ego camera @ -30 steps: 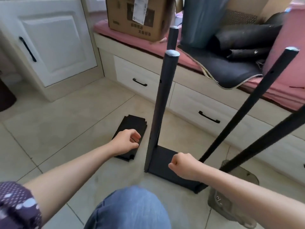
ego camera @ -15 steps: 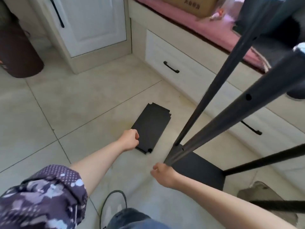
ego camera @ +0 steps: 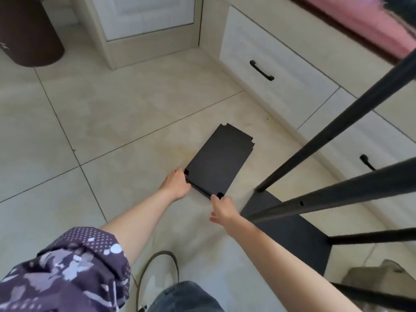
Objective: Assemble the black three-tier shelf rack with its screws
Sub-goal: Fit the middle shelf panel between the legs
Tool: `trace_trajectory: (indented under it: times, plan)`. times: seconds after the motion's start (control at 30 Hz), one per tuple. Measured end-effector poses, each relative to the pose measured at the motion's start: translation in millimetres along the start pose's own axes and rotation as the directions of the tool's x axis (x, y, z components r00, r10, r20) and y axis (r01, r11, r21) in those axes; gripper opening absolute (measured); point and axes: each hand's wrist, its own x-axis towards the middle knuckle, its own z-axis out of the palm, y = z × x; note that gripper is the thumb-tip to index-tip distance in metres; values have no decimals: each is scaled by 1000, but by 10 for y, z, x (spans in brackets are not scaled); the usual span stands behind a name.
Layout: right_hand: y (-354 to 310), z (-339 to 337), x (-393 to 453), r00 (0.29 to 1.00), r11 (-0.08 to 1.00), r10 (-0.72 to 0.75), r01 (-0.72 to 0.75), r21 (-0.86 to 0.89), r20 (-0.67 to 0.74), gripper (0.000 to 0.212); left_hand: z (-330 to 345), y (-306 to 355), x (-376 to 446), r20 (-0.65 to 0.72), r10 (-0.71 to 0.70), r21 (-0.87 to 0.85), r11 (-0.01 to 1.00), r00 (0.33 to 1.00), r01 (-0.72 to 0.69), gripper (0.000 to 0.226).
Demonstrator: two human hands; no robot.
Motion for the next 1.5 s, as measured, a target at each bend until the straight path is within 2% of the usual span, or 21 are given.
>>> trace_trajectory:
  times: [0.1,0.3,0.43,0.5,0.63,0.73,0.8,0.9,1.0,1.1,1.3,1.37,1.5]
  plan:
    - [-76,37,209,993,995,63,-55,80,-104,47,68,-40,115,42,-18,-37,999,999,19,60]
    - [-116,80,442,981,989,120,-105,103,-149,46,45,-23,354,93,-20,-154,987,995,35,73]
    - [-104,81,527,972,973,172,-142,182,-160,44,90,14,437,139,19,-248,969,990,16,56]
    - [-117,79,520,967,956,207,-169,239,-146,40,116,48,424,147,1,-313,949,989,45,55]
    - [-147,77,484,960,931,243,-190,312,-141,33,126,59,388,66,-101,-340,933,993,117,49]
    - [-181,38,435,946,918,264,-187,350,-188,45,92,59,384,-39,-177,-414,898,983,146,40]
    - [-235,-15,389,943,886,272,-167,432,-193,51,51,67,358,-66,-232,-519,839,970,165,36]
    - [-359,-118,265,954,756,272,-131,641,-125,47,-64,94,261,26,-299,-766,607,954,211,34]
    - [-483,-192,87,971,654,229,-100,750,-70,26,-246,151,123,139,-292,-879,404,946,254,16]
    - [-579,-218,-111,983,627,179,-82,774,-41,7,-425,192,-16,204,-291,-913,289,935,289,13]
    - [-784,-225,-592,997,690,62,-2,724,-56,15,-770,181,-419,299,-210,-928,163,931,335,8]
    - [-882,-262,-794,996,711,-11,67,700,-84,23,-907,191,-592,306,-160,-929,168,939,331,13]
    - [-1087,-364,-1259,974,776,-170,227,589,-153,30,-1211,265,-923,284,-87,-934,198,955,296,9]
